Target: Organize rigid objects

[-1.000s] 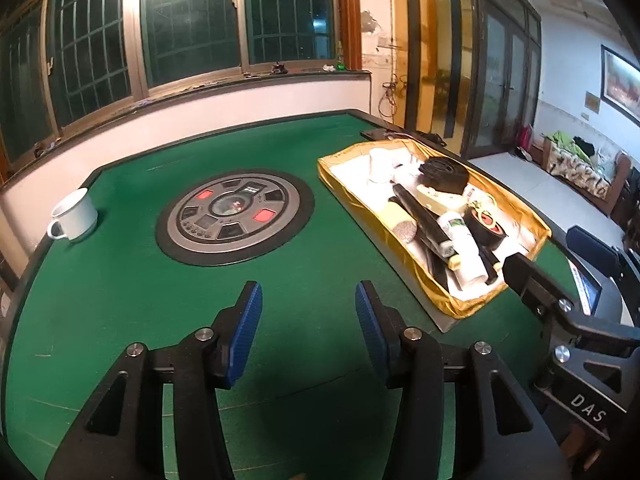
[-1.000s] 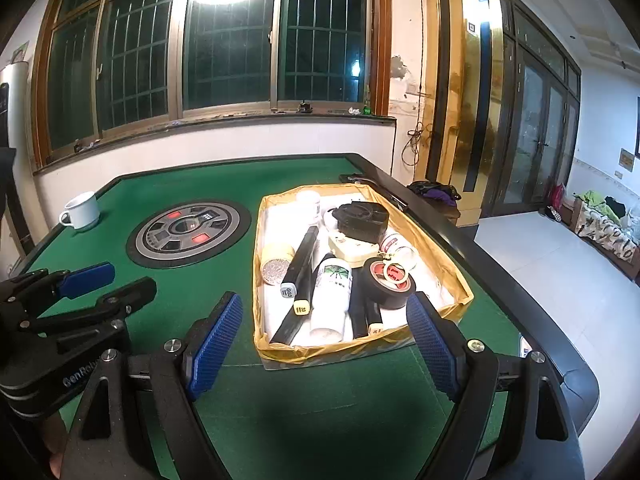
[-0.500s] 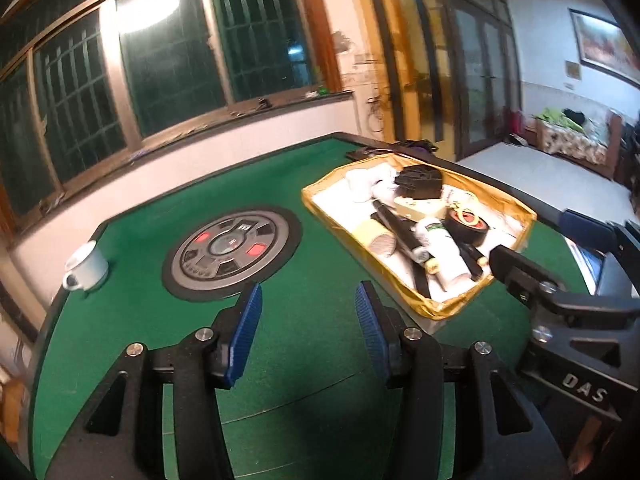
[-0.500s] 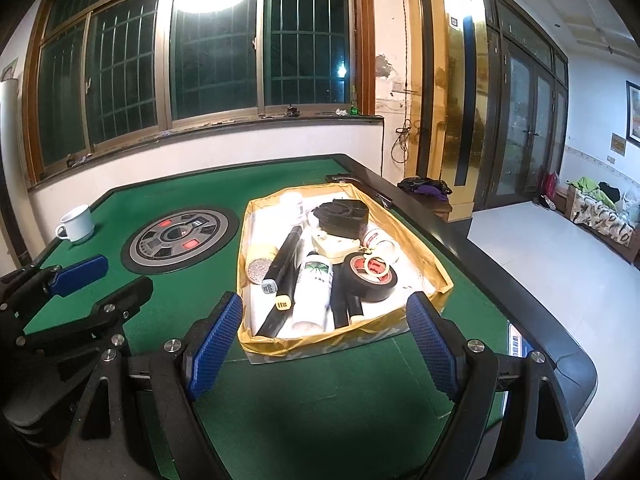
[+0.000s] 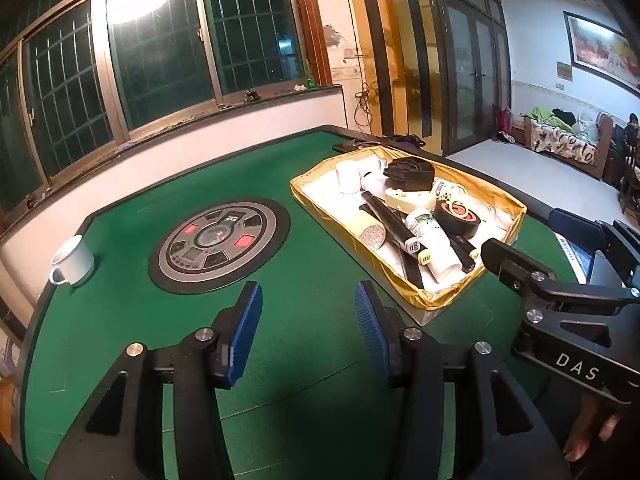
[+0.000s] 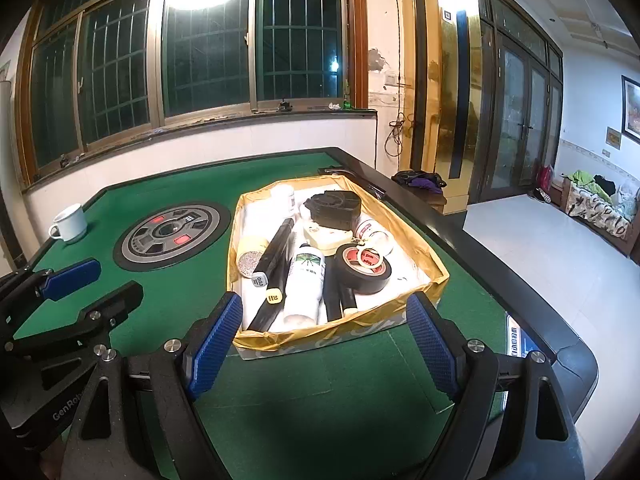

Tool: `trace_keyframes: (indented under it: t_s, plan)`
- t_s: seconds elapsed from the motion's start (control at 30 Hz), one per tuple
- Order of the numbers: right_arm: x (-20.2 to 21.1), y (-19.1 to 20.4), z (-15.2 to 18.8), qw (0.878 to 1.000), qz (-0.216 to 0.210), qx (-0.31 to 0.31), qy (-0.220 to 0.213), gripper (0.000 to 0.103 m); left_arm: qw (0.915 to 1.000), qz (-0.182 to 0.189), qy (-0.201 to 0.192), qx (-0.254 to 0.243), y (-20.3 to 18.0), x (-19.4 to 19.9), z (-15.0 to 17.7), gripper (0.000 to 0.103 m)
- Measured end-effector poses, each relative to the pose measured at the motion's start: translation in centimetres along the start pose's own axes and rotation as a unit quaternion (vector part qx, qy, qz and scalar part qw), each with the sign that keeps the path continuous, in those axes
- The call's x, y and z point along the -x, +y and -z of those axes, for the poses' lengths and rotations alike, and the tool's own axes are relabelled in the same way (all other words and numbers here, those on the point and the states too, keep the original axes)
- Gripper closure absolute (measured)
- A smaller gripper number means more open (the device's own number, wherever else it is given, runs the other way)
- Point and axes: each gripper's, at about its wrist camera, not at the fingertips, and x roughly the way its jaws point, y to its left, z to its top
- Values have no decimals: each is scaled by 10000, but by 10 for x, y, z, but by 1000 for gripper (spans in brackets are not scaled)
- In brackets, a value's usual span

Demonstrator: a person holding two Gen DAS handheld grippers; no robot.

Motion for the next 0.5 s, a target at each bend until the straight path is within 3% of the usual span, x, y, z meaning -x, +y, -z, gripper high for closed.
trace_keyframes:
  t_s: [0.5]
  plan:
    - [1,-3,3,9999,-18,-113,57,23,9998,-163,-124,37,3,7,0,56]
